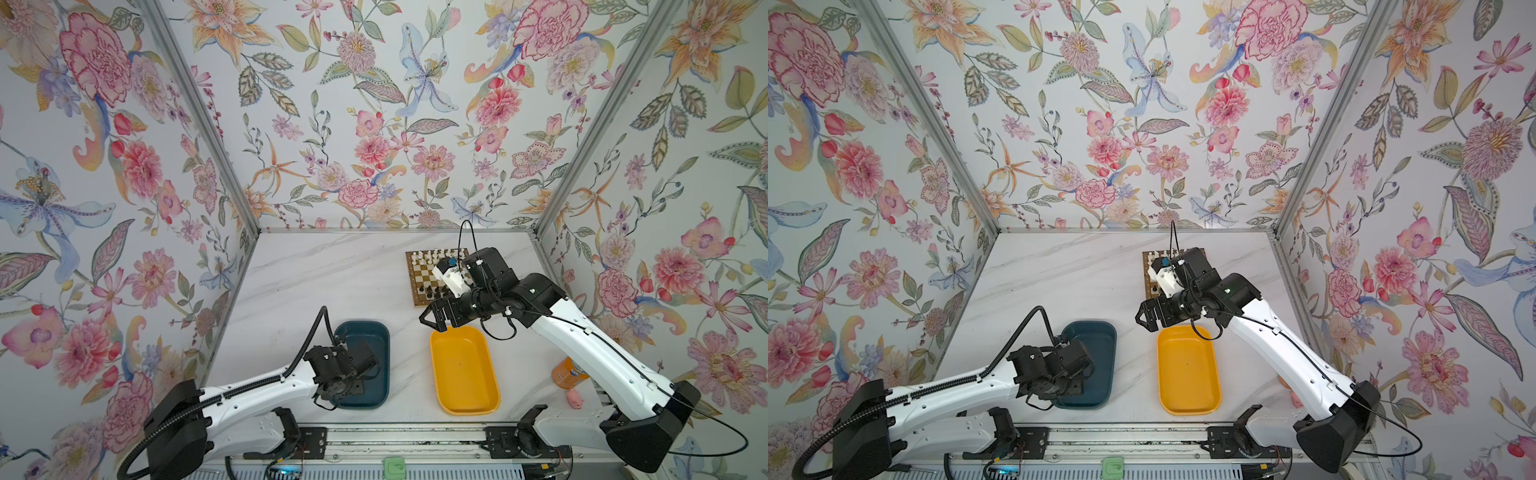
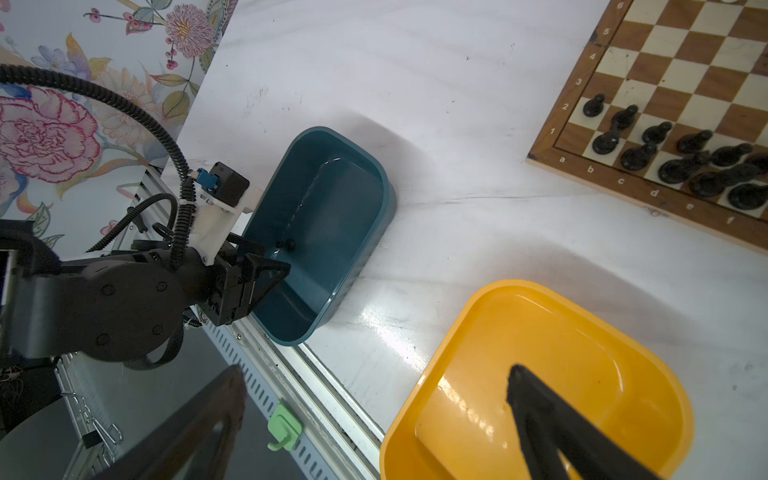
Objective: Set up the chess pieces on the board
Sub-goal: 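Lower the left gripper into the teal tray and close on the last black piece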
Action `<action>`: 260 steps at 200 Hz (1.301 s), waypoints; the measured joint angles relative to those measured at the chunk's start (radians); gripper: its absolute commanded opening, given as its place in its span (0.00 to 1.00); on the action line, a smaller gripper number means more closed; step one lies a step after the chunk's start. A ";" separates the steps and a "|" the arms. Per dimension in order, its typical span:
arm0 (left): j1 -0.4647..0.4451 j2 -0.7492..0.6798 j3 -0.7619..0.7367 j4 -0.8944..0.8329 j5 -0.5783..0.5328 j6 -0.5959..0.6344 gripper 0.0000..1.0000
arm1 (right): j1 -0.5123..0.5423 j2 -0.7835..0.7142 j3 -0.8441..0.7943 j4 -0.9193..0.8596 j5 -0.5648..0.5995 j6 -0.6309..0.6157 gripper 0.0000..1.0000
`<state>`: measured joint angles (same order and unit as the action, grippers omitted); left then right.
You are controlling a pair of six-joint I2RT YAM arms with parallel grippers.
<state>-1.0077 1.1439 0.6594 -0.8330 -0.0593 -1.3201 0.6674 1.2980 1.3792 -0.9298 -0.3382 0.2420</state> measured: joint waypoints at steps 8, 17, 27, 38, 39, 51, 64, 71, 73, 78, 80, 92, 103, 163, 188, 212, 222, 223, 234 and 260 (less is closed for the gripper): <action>0.009 0.003 -0.004 0.003 0.001 0.004 0.56 | -0.006 0.000 -0.002 0.001 -0.010 -0.003 0.99; 0.021 0.009 -0.009 0.009 0.003 0.013 0.56 | -0.009 0.000 -0.008 0.005 -0.016 -0.008 0.99; 0.038 0.016 -0.012 0.016 0.003 0.023 0.55 | -0.026 0.002 -0.018 0.007 -0.027 -0.014 0.99; 0.055 0.027 -0.013 0.023 0.006 0.035 0.55 | -0.044 0.008 -0.025 0.007 -0.037 -0.018 0.99; 0.056 0.027 -0.013 0.023 0.005 0.036 0.55 | -0.045 0.008 -0.025 0.008 -0.038 -0.019 0.99; 0.073 0.041 -0.013 0.031 0.007 0.051 0.55 | -0.062 0.018 -0.027 0.008 -0.041 -0.019 0.99; 0.085 0.056 -0.013 0.035 0.007 0.068 0.54 | -0.069 0.027 -0.027 0.010 -0.045 -0.019 0.99; 0.092 0.065 -0.013 0.036 0.007 0.076 0.53 | -0.069 0.031 -0.027 0.010 -0.046 -0.019 0.99; 0.093 0.068 -0.013 0.036 0.008 0.077 0.52 | -0.069 0.031 -0.028 0.011 -0.047 -0.019 0.99; 0.096 0.073 -0.013 0.037 0.007 0.083 0.52 | -0.069 0.032 -0.027 0.011 -0.048 -0.019 0.99; 0.098 0.076 -0.013 0.038 0.008 0.084 0.52 | -0.069 0.033 -0.027 0.011 -0.048 -0.019 0.99; 0.107 0.087 -0.013 0.043 0.011 0.100 0.50 | -0.069 0.034 -0.027 0.011 -0.048 -0.021 0.99; 0.113 0.096 -0.012 0.047 0.015 0.110 0.50 | -0.071 0.036 -0.027 0.011 -0.048 -0.022 0.99; 0.127 0.147 0.011 0.052 0.023 0.155 0.41 | -0.074 0.054 -0.027 0.015 -0.048 -0.022 0.99; 0.134 0.146 0.012 0.052 0.026 0.162 0.37 | -0.074 0.058 -0.027 0.015 -0.048 -0.022 0.99; 0.143 0.137 0.011 0.052 0.027 0.163 0.35 | -0.074 0.061 -0.027 0.015 -0.048 -0.022 0.99; 0.147 0.129 0.011 0.051 0.027 0.163 0.34 | -0.074 0.064 -0.027 0.015 -0.048 -0.022 0.99; 0.148 0.127 0.011 0.051 0.027 0.163 0.34 | -0.074 0.064 -0.027 0.015 -0.048 -0.022 0.99; 0.152 0.119 0.011 0.051 0.026 0.164 0.32 | -0.074 0.069 -0.027 0.015 -0.048 -0.021 0.99; 0.157 0.101 0.006 0.052 0.027 0.165 0.29 | -0.074 0.079 -0.027 0.014 -0.048 -0.021 0.99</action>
<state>-0.8509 1.2453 0.6651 -0.7811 -0.0326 -1.1553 0.5930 1.3769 1.3518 -0.9154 -0.3859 0.2207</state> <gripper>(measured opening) 0.304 0.990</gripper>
